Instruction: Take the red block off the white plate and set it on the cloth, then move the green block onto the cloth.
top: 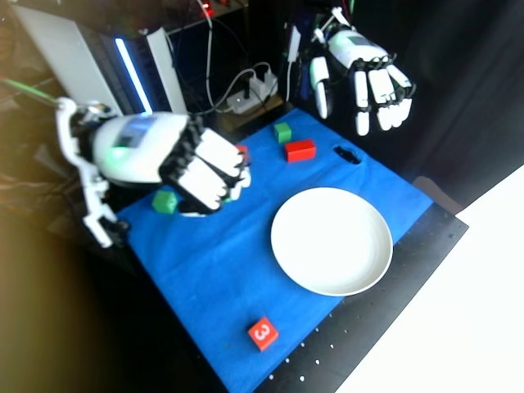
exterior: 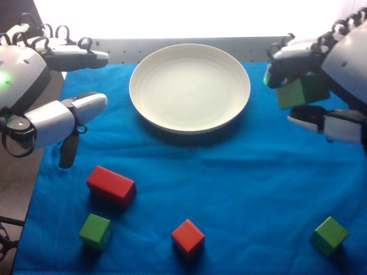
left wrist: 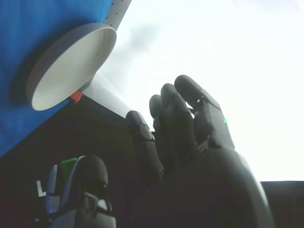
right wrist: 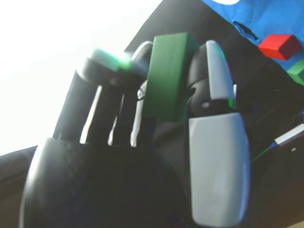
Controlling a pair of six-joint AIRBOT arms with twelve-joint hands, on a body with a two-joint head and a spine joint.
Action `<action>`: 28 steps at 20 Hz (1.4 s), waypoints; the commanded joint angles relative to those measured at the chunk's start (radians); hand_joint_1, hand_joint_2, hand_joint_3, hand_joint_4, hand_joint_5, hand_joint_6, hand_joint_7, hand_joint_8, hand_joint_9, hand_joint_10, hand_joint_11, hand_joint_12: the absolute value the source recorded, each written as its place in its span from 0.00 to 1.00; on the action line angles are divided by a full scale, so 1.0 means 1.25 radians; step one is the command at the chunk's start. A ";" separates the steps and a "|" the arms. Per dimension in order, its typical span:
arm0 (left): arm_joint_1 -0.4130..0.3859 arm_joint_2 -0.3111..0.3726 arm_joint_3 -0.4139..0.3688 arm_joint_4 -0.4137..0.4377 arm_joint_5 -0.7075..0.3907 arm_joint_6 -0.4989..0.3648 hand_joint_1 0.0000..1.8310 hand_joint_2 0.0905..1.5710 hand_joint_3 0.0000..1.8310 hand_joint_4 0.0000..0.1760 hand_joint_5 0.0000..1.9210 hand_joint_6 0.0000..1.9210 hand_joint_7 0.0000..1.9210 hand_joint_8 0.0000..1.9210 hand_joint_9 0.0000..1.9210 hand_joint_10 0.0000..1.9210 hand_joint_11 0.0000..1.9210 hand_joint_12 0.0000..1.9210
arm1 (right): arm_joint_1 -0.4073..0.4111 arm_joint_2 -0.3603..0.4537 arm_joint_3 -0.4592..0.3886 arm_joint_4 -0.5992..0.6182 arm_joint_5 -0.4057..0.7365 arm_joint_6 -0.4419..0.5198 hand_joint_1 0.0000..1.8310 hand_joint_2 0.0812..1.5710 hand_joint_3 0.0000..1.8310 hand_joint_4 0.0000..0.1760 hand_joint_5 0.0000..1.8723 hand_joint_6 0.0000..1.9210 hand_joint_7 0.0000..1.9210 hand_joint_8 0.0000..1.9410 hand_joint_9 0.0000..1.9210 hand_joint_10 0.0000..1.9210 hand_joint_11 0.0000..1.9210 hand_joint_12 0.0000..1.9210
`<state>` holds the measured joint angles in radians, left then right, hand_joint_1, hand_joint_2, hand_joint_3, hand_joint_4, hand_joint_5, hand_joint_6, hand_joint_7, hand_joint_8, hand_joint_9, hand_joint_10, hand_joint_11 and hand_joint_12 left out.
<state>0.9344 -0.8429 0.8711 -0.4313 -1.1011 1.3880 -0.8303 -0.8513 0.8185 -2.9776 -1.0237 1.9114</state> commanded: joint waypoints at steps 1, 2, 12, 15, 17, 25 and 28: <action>-0.006 0.010 0.000 0.016 -0.106 0.000 0.20 0.78 0.00 0.52 0.31 0.00 0.23 0.00 0.20 0.00 0.00 0.46 | -0.001 0.004 -0.007 -0.028 -0.106 0.000 0.74 0.72 0.00 0.00 0.47 0.44 0.47 0.64 0.48 0.77 0.55 0.88; -0.004 0.011 -0.001 0.016 -0.108 0.000 0.20 0.78 0.00 0.49 0.31 0.00 0.22 0.00 0.20 0.00 0.00 0.47 | -0.017 0.010 -0.018 -0.028 -0.111 0.000 0.75 0.71 0.00 0.00 0.47 0.46 0.49 0.59 0.48 0.72 0.55 0.82; 0.010 0.014 -0.007 0.010 -0.125 0.000 0.21 0.79 0.00 0.58 0.32 0.00 0.21 0.00 0.19 0.00 0.00 0.48 | -0.101 0.029 -0.066 -0.025 -0.118 0.000 0.70 0.67 0.00 0.00 0.55 0.45 0.58 0.47 0.55 0.60 0.51 0.79; 0.010 0.014 -0.007 0.010 -0.125 0.000 0.23 0.79 0.00 0.54 0.32 0.00 0.21 0.00 0.19 0.00 0.00 0.46 | -0.106 0.028 -0.067 -0.019 -0.118 0.000 0.66 0.58 0.00 0.00 0.30 0.43 0.36 0.44 0.34 0.56 0.28 0.82; 0.010 0.014 -0.008 0.010 -0.126 0.000 0.23 0.79 0.00 0.55 0.32 0.00 0.21 0.00 0.19 0.00 0.00 0.46 | -0.108 0.027 -0.066 -0.017 -0.118 0.000 0.61 0.54 0.00 0.00 0.27 0.36 0.30 0.37 0.27 0.53 0.21 0.84; 0.010 0.014 -0.009 0.010 -0.129 0.000 0.23 0.79 0.00 0.47 0.32 0.00 0.22 0.00 0.20 0.00 0.00 0.49 | -0.118 0.023 -0.065 -0.001 -0.118 0.000 0.50 0.50 0.00 0.00 0.26 0.17 0.25 0.17 0.16 0.44 0.04 0.87; 0.010 0.014 -0.010 0.010 -0.131 0.000 0.22 0.79 0.00 0.48 0.31 0.00 0.21 0.00 0.19 0.00 0.00 0.47 | -0.118 0.024 -0.063 0.002 -0.118 0.000 0.51 0.54 0.00 0.00 0.22 0.24 0.23 0.22 0.13 0.51 0.05 0.88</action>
<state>0.9527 -0.8314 0.8608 -0.4423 -1.1305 1.3884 -0.9855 -0.8211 0.7361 -2.9551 -1.0542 1.9114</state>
